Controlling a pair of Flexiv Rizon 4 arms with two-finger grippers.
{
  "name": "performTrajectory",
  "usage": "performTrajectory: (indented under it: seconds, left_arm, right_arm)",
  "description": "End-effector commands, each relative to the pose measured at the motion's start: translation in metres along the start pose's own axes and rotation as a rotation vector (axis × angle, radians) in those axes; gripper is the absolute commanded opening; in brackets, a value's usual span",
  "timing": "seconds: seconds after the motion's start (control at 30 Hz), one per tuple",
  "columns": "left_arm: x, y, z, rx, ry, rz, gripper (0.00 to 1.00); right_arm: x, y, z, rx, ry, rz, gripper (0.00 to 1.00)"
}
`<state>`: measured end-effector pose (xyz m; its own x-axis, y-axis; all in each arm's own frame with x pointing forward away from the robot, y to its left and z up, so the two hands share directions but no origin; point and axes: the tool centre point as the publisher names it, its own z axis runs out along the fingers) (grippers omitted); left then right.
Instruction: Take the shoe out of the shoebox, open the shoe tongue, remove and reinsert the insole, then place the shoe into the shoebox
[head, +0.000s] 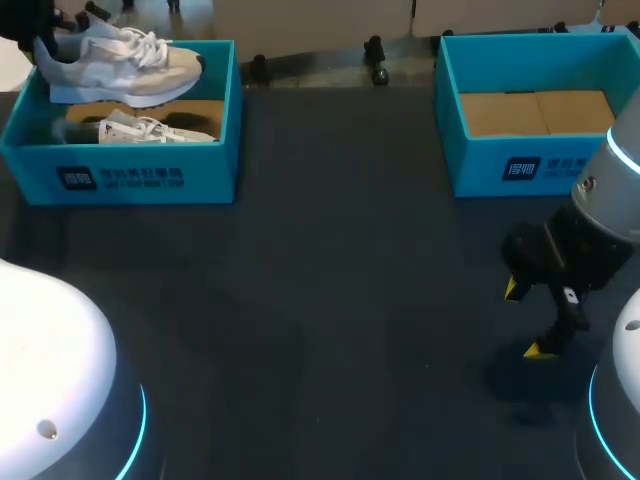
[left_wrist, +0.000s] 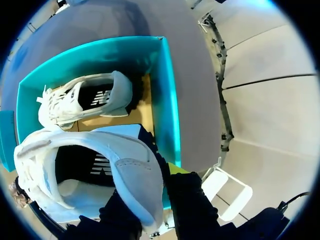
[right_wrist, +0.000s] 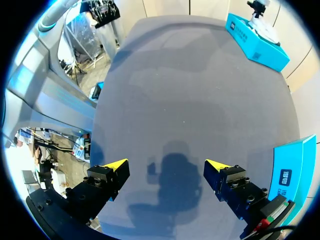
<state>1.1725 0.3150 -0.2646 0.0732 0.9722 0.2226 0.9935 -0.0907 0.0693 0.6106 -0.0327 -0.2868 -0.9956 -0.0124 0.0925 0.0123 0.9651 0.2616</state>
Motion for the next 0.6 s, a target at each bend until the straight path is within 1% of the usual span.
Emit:
performTrajectory:
  seconds: [0.03, 0.3, 0.5, 0.6]
  left_arm:
    - [-0.003, 0.012, 0.003, 0.01, 0.002, -0.008, 0.0]
    - [-0.009, 0.024, 0.01, 0.012, 0.002, -0.026, 0.0]
    - [-0.014, 0.029, 0.027, 0.029, 0.018, -0.047, 0.0]
    - [-0.014, 0.03, 0.03, 0.036, 0.021, -0.052, 0.0]
  right_arm:
    - [0.0, 0.0, 0.001, 0.001, 0.0, 0.0, 1.0]
    - [0.0, 0.0, 0.001, 0.001, 0.0, 0.0, 1.0]
    - [0.0, 0.0, 0.001, 0.001, 0.0, 0.0, 1.0]
    - [0.0, 0.0, 0.001, 0.001, 0.0, 0.0, 1.0]
